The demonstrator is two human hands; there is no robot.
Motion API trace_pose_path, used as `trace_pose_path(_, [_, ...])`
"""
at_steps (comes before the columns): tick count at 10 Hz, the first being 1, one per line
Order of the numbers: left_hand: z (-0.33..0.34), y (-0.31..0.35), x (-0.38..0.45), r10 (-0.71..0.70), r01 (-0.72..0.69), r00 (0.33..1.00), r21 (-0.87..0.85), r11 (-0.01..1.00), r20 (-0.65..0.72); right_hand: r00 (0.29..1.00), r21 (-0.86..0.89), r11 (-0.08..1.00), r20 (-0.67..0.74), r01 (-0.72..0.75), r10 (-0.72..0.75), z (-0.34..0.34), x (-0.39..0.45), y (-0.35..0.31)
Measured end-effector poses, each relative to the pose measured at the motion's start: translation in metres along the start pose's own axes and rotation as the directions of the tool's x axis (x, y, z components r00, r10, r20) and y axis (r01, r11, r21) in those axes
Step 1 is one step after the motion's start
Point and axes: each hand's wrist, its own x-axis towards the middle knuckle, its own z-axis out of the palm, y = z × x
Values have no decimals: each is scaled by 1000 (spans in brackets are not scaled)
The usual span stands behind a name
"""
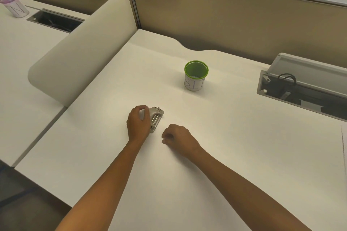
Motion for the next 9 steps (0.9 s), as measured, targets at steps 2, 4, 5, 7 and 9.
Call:
trace_pose_path(2, [-2, 7, 4, -110, 110, 994, -4, 994, 19, 999, -109, 993, 33, 39, -35, 6, 2, -7])
trace_pose_path(4, [-2, 18, 13, -182, 175, 980, 82, 981, 79, 998, 23, 999, -54, -36, 37, -10, 8, 4])
trace_pose_path(5, [-8, 22, 21, -217, 182, 942, 156, 971, 255, 934, 189, 979, -327, -81, 141, -63, 28, 15])
trace_pose_path(7, [-14, 24, 29, -274, 159, 886, 311, 937, 374, 810, 169, 981, -561, -91, 172, -136, 64, 26])
trace_pose_path(9, [-17, 24, 39, -301, 119, 864, 416, 901, 404, 761, 193, 959, -583, -209, 283, -175, 101, 37])
